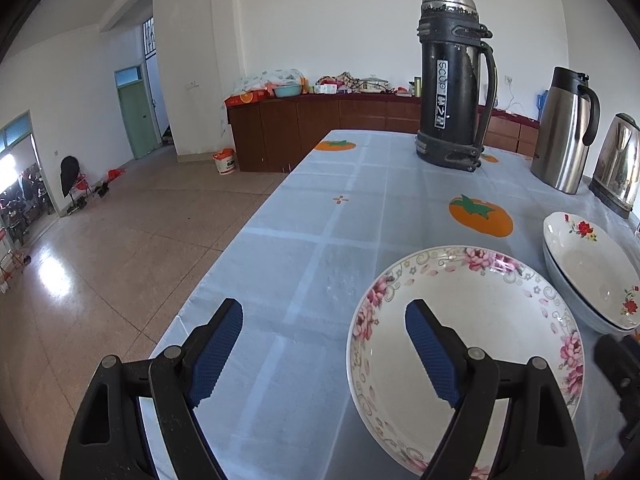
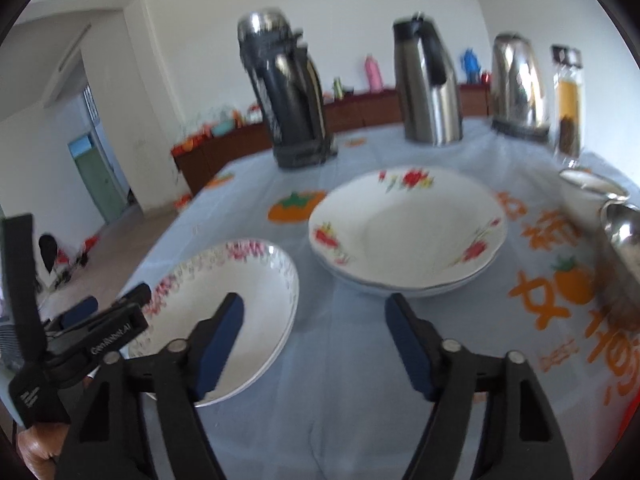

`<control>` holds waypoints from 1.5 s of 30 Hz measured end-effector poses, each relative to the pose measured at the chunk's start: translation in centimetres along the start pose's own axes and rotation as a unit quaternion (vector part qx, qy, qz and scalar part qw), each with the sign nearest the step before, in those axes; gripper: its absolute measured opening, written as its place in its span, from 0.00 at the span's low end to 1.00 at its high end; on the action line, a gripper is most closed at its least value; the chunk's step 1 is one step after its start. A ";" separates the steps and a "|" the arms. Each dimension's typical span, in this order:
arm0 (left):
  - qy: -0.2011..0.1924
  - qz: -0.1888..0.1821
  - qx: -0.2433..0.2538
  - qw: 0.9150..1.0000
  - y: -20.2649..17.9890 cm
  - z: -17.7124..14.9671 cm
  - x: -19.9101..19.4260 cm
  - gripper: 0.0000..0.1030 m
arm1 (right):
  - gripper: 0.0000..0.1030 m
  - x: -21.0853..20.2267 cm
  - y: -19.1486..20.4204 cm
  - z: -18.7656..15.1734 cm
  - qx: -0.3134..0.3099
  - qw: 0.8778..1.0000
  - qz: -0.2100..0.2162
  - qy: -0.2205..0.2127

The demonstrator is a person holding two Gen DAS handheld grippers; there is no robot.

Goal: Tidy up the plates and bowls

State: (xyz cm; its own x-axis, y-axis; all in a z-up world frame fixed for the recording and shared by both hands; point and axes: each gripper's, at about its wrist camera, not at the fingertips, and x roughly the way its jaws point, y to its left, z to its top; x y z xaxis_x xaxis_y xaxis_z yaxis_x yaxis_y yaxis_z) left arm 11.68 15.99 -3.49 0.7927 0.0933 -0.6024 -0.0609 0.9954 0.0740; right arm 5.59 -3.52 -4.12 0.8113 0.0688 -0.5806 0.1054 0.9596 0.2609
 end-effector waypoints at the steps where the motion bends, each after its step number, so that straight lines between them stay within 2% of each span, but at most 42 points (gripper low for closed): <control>1: 0.002 0.000 0.000 1.000 0.0 0.0 0.2 0.83 | 0.59 0.3 0.0 -0.1 0.004 1.000 0.003 0.007; 6: 0.017 -0.006 0.001 1.000 -0.1 0.0 0.7 0.83 | 0.59 1.7 -0.4 -0.1 0.026 0.999 0.018 0.033; 8: 0.022 -0.010 0.001 1.000 -0.1 -0.1 0.8 0.83 | 0.54 2.3 -0.5 0.0 0.033 0.998 0.024 0.044; 12: 0.034 -0.021 0.003 0.999 -0.2 -0.1 1.1 0.83 | 0.35 3.7 -0.1 0.0 0.033 0.996 0.039 0.073; 15: 0.043 -0.025 0.011 0.999 -0.6 -0.2 1.4 0.83 | 0.30 4.2 0.0 -0.1 0.033 0.995 0.043 0.085; 18: 0.050 -0.028 0.018 0.998 -1.0 -0.3 1.5 0.80 | 0.30 4.4 -0.1 -0.2 0.037 0.994 0.044 0.090; 22: 0.071 -0.041 0.020 0.996 -1.1 -0.4 2.1 0.63 | 0.29 4.6 0.4 -0.3 0.026 0.994 0.043 0.093; 25: 0.077 -0.047 0.012 0.996 -0.9 -0.5 2.4 0.62 | 0.25 4.7 0.7 -0.4 0.018 0.994 0.045 0.097; 29: 0.077 -0.049 0.025 0.995 -1.5 -0.5 2.3 0.59 | 0.24 4.7 1.0 -0.4 0.011 0.994 0.044 0.099; 33: 0.087 -0.058 0.029 0.994 -1.7 -0.7 2.6 0.44 | 0.22 4.8 1.1 -0.4 0.005 0.994 0.042 0.101; 35: 0.094 -0.083 0.013 0.992 -1.3 -0.7 2.8 0.37 | 0.22 4.8 1.2 -0.4 0.006 0.994 0.043 0.101; 45: 0.098 -0.098 -0.006 0.990 -1.1 -0.7 3.0 0.37 | 0.22 5.0 1.0 -0.4 0.010 0.994 0.048 0.101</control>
State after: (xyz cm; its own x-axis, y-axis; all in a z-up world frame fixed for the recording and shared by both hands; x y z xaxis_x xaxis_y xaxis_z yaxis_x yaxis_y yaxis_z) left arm 13.70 15.23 -5.92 0.6565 -0.1012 -0.7475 0.0755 0.9948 -0.0684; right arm 9.55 -2.13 -7.06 0.6861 0.2142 -0.6952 0.0466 0.9407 0.3359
